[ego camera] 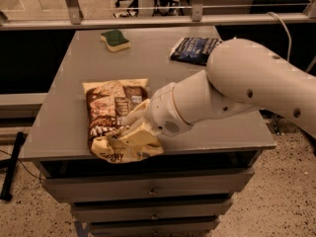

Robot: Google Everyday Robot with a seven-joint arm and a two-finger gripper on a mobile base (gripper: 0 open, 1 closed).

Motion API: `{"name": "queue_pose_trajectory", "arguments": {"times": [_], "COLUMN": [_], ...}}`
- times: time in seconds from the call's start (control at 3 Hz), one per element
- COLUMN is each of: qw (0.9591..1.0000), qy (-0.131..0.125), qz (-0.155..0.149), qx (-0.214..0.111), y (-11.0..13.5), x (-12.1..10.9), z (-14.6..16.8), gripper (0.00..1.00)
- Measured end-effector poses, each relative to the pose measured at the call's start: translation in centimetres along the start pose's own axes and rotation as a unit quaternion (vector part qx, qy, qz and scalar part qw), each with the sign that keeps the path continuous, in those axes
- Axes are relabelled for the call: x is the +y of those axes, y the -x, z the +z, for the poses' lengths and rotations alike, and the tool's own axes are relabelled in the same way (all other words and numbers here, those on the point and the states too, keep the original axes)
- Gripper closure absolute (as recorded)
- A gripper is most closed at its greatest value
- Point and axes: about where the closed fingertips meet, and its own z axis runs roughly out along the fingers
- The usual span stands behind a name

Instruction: Pick brown chip bag

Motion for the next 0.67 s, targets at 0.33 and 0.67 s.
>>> {"name": "queue_pose_trajectory", "arguments": {"times": [0.33,0.67], "qw": [0.9999,0.9995], "qy": [-0.013,-0.026], "qz": [-0.002,0.001], "qx": [-0.004,-0.018], "y": [0.2,0.5], "x": [-1.1,-2.7], "z": [-0.7,-2.0], "gripper": [1.00,1.00]}}
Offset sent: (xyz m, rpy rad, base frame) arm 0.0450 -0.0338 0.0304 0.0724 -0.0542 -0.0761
